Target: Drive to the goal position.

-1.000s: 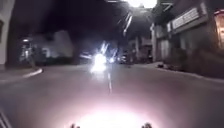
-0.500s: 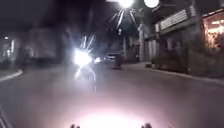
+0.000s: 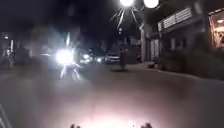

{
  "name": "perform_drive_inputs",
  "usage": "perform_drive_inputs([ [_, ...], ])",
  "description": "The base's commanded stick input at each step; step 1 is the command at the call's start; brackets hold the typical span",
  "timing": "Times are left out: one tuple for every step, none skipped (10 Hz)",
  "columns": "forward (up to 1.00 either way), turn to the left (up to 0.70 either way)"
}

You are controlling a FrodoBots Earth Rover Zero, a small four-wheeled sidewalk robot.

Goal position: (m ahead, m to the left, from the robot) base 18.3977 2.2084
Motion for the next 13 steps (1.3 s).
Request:
perform_drive_inputs([
  [0.70, 0.00],
  [0.70, 0.00],
  [0.70, 0.00],
  [0.70, 0.00],
  [0.70, 0.00],
  [0.70, 0.00],
  [0.70, 0.00],
  [0.70, 0.00],
  [0.70, 0.00],
  [0.70, 0.00],
  [0.70, 0.00],
  [0.70, 0.04],
  [0.70, 0.09],
])
